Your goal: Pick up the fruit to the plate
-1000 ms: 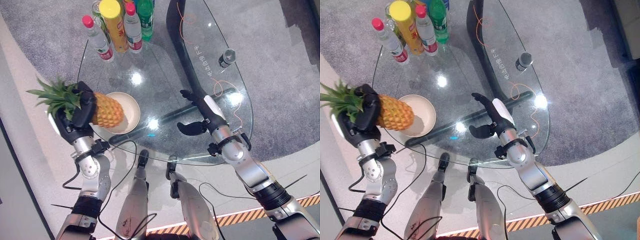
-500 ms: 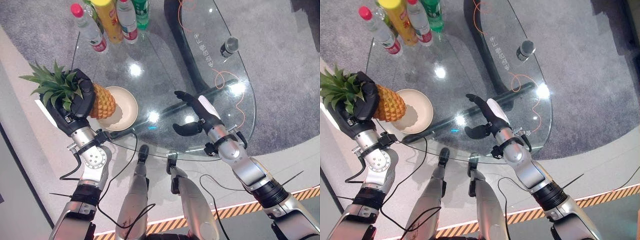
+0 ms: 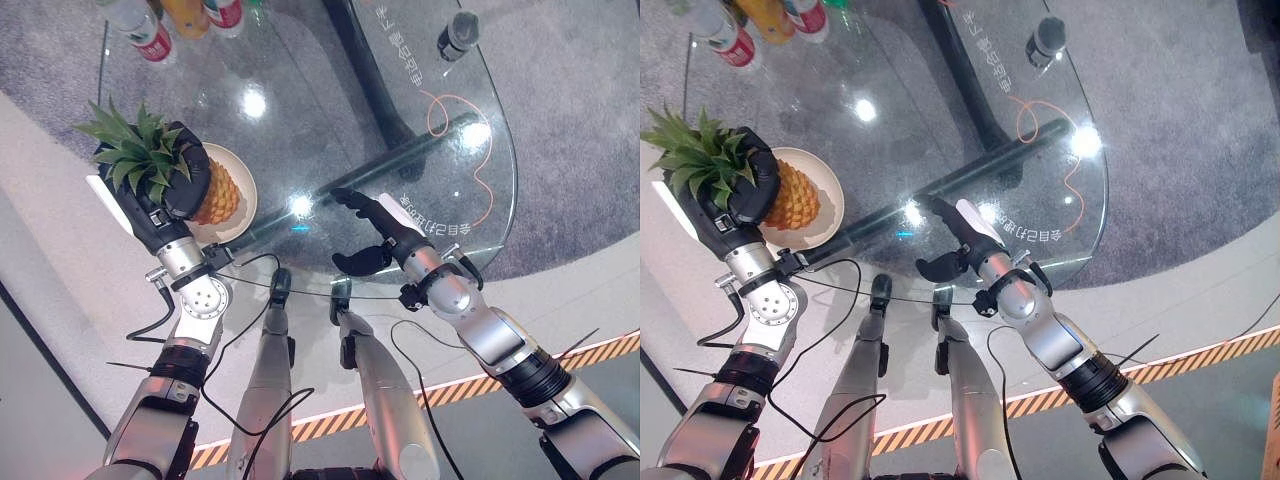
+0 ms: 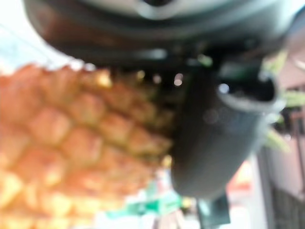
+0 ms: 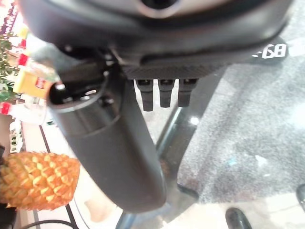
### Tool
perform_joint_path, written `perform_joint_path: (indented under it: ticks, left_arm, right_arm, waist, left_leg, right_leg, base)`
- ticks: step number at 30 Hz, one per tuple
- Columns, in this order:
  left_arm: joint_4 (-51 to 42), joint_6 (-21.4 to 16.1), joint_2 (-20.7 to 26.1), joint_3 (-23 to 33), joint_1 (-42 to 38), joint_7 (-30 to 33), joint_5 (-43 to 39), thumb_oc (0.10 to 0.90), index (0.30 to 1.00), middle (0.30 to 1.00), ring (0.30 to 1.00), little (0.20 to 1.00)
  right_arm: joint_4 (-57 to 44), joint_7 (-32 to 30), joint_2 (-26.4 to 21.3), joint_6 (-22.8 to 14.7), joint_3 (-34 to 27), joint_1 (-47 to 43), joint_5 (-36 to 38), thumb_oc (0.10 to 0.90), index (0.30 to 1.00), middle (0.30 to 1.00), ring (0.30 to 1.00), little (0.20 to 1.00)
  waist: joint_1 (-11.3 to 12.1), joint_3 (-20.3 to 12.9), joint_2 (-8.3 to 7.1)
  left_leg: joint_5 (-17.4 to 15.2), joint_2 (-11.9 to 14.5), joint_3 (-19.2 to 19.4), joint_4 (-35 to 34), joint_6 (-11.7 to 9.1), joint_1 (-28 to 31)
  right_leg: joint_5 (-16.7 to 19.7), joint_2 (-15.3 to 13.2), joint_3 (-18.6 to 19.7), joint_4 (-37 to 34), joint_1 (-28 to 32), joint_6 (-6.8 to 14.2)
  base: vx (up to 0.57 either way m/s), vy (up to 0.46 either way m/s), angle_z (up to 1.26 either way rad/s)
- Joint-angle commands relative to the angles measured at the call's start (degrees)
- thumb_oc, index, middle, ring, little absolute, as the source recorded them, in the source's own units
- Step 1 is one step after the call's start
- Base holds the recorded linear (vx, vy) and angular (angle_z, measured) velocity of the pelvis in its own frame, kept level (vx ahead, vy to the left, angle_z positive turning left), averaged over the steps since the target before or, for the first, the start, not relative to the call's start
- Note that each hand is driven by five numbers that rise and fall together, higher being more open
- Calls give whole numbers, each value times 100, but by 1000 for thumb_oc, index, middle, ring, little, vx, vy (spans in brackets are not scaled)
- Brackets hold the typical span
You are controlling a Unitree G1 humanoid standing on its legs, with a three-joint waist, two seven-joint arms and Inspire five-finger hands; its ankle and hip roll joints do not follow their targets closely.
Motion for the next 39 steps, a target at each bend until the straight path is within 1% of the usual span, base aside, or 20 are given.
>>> perform_joint_path:
  ticks: [1, 5, 7, 8, 10, 11, 15, 16, 17, 22, 23, 27, 28, 30, 31, 32, 34, 39]
  left_arm:
    - [-347, -669, 422, 134, -697, 571, 713, 100, 300, 300, 300, 200]
    - [-159, -556, 497, 114, -862, 922, 1030, 100, 300, 300, 300, 200]
    - [-83, -525, 549, 112, -965, 1022, 1099, 100, 300, 300, 300, 200]
    - [-15, -495, 597, 107, -1015, 1116, 1143, 100, 300, 300, 300, 200]
    - [27, -453, 635, 86, -1105, 1219, 1197, 100, 300, 300, 300, 200]
    - [75, -431, 661, 74, -1117, 1322, 1253, 100, 300, 300, 300, 200]
    - [212, -407, 738, 85, -1218, 1506, 1454, 100, 300, 300, 300, 200]
    - [233, -385, 761, 86, -1274, 1534, 1480, 100, 300, 300, 300, 200]
    - [264, -351, 783, 84, -1264, 1581, 1542, 100, 300, 300, 300, 200]
    - [336, -158, 867, 83, -1391, 1788, 1652, 100, 300, 300, 300, 200]
    - [345, -145, 869, 91, -1361, 1789, 1609, 100, 300, 300, 300, 200]
    - [389, -152, 901, 120, -1368, 1727, 1462, 100, 300, 300, 300, 200]
    - [448, -161, 905, 112, -1422, 1707, 1410, 100, 300, 300, 300, 200]
    - [496, -163, 913, 111, -1410, 1664, 1347, 100, 300, 300, 300, 200]
    - [513, -152, 928, 111, -1462, 1632, 1308, 100, 300, 300, 300, 200]
    - [526, -139, 924, 111, -1435, 1614, 1281, 100, 300, 300, 300, 200]
    - [565, -180, 929, 110, -1472, 1582, 1208, 100, 300, 300, 300, 200]
    - [648, -158, 922, 107, -1456, 1515, 1095, 100, 300, 300, 300, 200]
  right_arm:
    - [-544, -26, -36, -396, -5, -169, 111, 800, 900, 900, 900, 900]
    - [-481, -22, -31, -401, 39, -220, 84, 800, 900, 900, 900, 900]
    - [-466, -25, -48, -369, 47, -301, 95, 800, 900, 900, 900, 900]
    - [-462, -26, -58, -367, 74, -310, 102, 800, 900, 900, 900, 900]
    - [-449, -27, -59, -368, 75, -355, 96, 800, 900, 900, 900, 900]
    - [-440, -35, -52, -360, 99, -358, 97, 800, 900, 900, 900, 900]
    - [-412, -67, -22, -358, 140, -419, 104, 800, 900, 900, 900, 900]
    - [-408, -72, -20, -354, 139, -460, 101, 800, 900, 900, 900, 900]
    - [-397, -81, -1, -360, 163, -446, 89, 800, 900, 900, 900, 900]
    - [-371, -101, 28, -313, 163, -580, 96, 800, 900, 900, 900, 900]
    - [-375, -96, 41, -299, 176, -566, 100, 800, 900, 900, 900, 900]
    - [-385, -131, 66, -280, 201, -596, 111, 800, 900, 900, 900, 900]
    - [-363, -170, 104, -252, 208, -678, 124, 800, 900, 900, 900, 900]
    - [-342, -186, 115, -248, 238, -677, 141, 800, 900, 900, 900, 900]
    - [-343, -191, 108, -238, 228, -718, 153, 800, 900, 900, 900, 900]
    - [-343, -195, 114, -242, 246, -700, 169, 800, 900, 900, 900, 900]
    - [-326, -210, 125, -260, 241, -735, 157, 800, 900, 900, 900, 900]
    - [-301, -245, 146, -256, 275, -755, 192, 800, 900, 900, 900, 900]
  waist:
    - [37, -109, -330]
    - [12, -109, -345]
    - [2, -109, -347]
    - [-4, -109, -349]
    - [-16, -109, -352]
    - [-11, -109, -354]
    - [-11, -109, -380]
    - [-13, -109, -386]
    - [-3, -109, -389]
    - [22, -109, -400]
    - [32, -109, -408]
    - [42, -109, -432]
    - [45, -109, -461]
    - [48, -109, -476]
    - [40, -109, -485]
    - [46, -109, -494]
    - [40, -109, -506]
    - [46, -109, -534]
  left_leg:
    - [-426, -298, -175, 395, 92, -254]
    - [-479, -307, -175, 492, 70, -401]
    - [-419, -307, -175, 494, 59, -508]
    - [-457, -306, -178, 509, 53, -517]
    - [-398, -309, -186, 499, 42, -614]
    - [-436, -317, -195, 511, 40, -613]
    - [-421, -320, -213, 496, 32, -693]
    - [-369, -327, -220, 478, 27, -754]
    - [-422, -328, -225, 491, 30, -713]
    - [-351, -342, -279, 447, 18, -804]
    - [-404, -341, -287, 457, 21, -751]
    - [-388, -344, -317, 419, 20, -759]
    - [-339, -333, -336, 420, 5, -844]
    - [-392, -323, -344, 447, 3, -812]
    - [-339, -324, -355, 437, -3, -877]
    - [-388, -316, -357, 440, -1, -827]
    - [-331, -317, -367, 415, -9, -897]
    - [-393, -320, -392, 447, -8, -881]
  right_leg:
    - [69, 104, -293, 211, -158, 236]
    - [22, 136, -320, 301, -307, 220]
    - [73, 135, -341, 311, -421, 214]
    - [45, 139, -344, 332, -438, 219]
    - [100, 134, -360, 328, -540, 220]
    - [74, 145, -364, 348, -547, 224]
    - [92, 156, -396, 343, -624, 228]
    - [139, 155, -409, 324, -684, 223]
    - [101, 161, -415, 334, -645, 227]
    - [160, 167, -457, 322, -744, 232]
    - [118, 175, -455, 333, -692, 238]
    - [133, 186, -478, 311, -696, 246]
    - [181, 184, -504, 301, -768, 248]
    - [137, 197, -509, 331, -740, 251]
    - [182, 195, -519, 320, -799, 249]
    - [142, 204, -519, 329, -751, 254]
    - [192, 200, -540, 303, -817, 252]
    - [154, 216, -555, 327, -806, 256]
  base:
    - [-25, 51, 0]
    - [-25, 52, -2]
    - [-29, 49, 0]
    - [-23, 36, 1]
    - [-12, 18, 0]
    - [0, 0, 0]
    - [-14, 4, 2]
    - [-20, 8, 5]
    - [-24, 9, 4]
    - [-18, 0, 4]
    - [-4, -17, 8]
    - [-14, -24, 4]
    - [-30, -31, 3]
    - [-9, -26, 3]
    - [13, -19, 3]
    - [-17, -19, 4]
    - [-13, -17, 5]
    - [7, -9, 5]
